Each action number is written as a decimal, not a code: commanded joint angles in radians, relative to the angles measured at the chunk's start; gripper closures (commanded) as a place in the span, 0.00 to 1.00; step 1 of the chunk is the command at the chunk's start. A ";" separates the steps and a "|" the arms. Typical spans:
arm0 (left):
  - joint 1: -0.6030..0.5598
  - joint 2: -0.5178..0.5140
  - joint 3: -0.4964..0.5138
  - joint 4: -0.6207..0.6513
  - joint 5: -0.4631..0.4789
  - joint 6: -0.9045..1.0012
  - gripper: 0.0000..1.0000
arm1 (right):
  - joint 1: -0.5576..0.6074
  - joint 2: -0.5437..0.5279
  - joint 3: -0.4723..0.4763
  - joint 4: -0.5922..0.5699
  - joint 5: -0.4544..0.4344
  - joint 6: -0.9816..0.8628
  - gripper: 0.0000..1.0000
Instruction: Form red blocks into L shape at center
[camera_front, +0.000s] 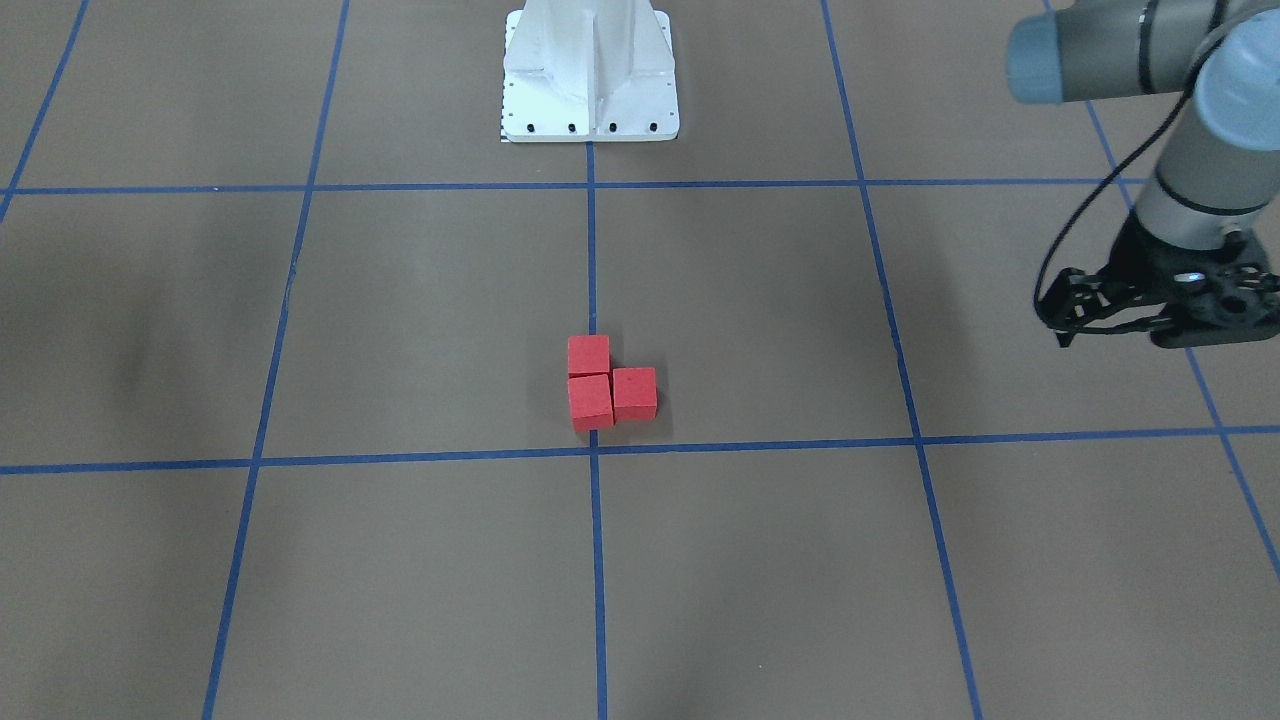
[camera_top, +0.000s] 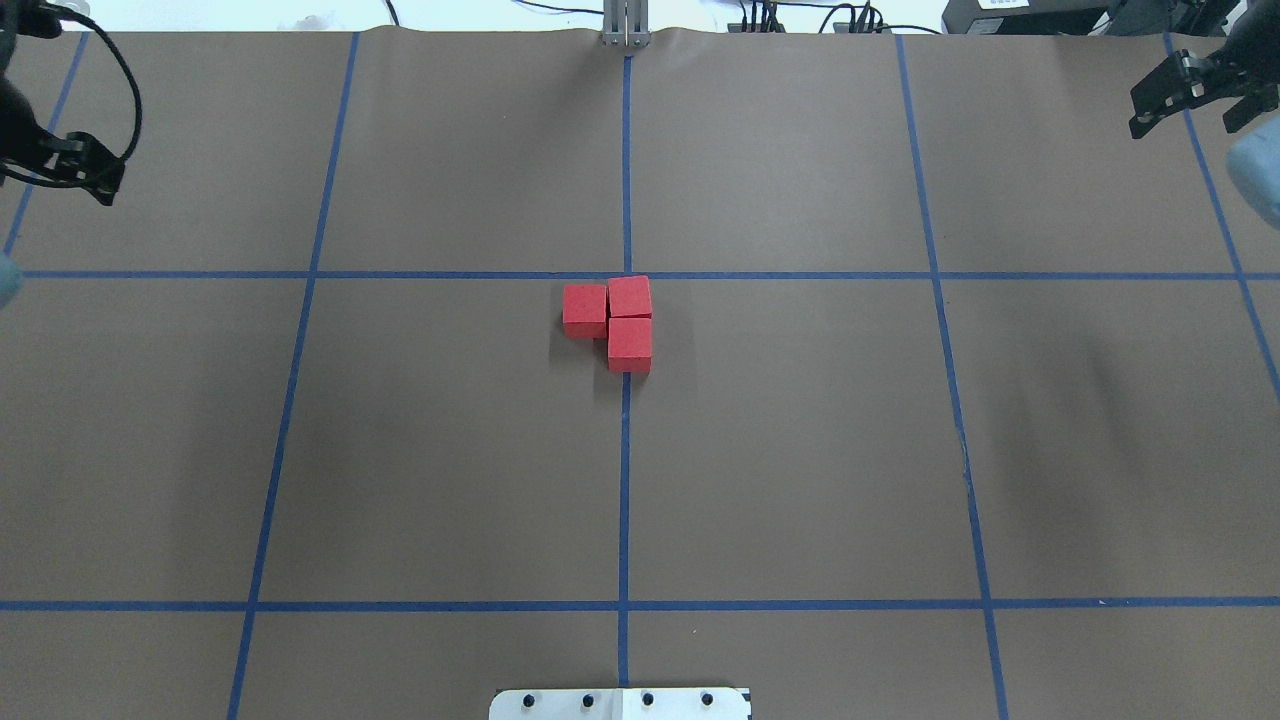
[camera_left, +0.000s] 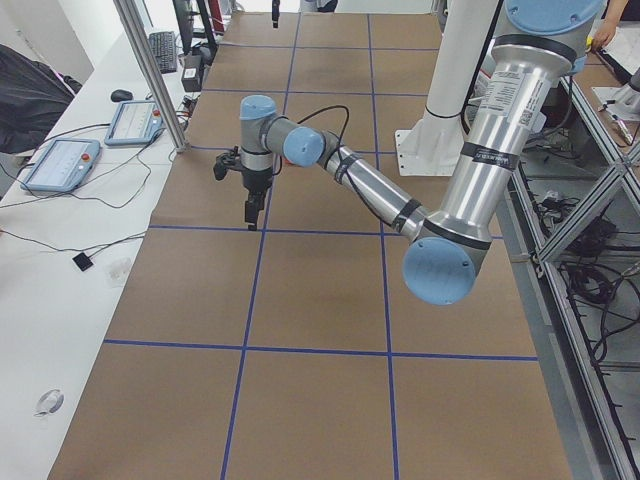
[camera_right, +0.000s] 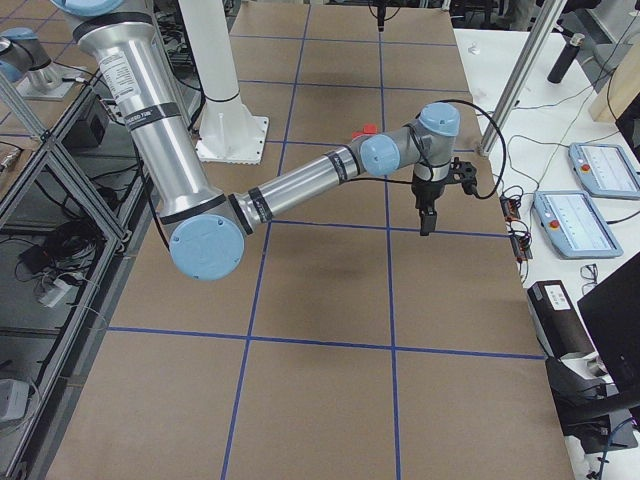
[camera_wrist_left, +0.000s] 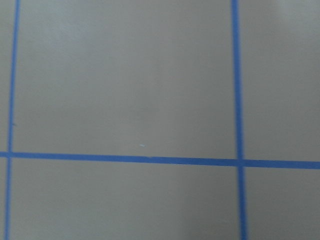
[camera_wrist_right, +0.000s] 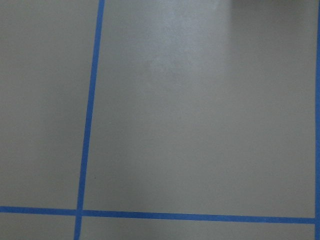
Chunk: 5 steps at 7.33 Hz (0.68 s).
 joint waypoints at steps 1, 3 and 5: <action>-0.155 0.114 0.006 -0.021 -0.057 0.402 0.00 | 0.036 -0.041 0.008 -0.008 0.017 -0.005 0.01; -0.287 0.148 0.094 -0.041 -0.106 0.491 0.00 | 0.137 -0.134 0.020 -0.004 0.143 -0.091 0.01; -0.292 0.216 0.211 -0.096 -0.137 0.493 0.00 | 0.192 -0.290 0.095 -0.001 0.152 -0.252 0.01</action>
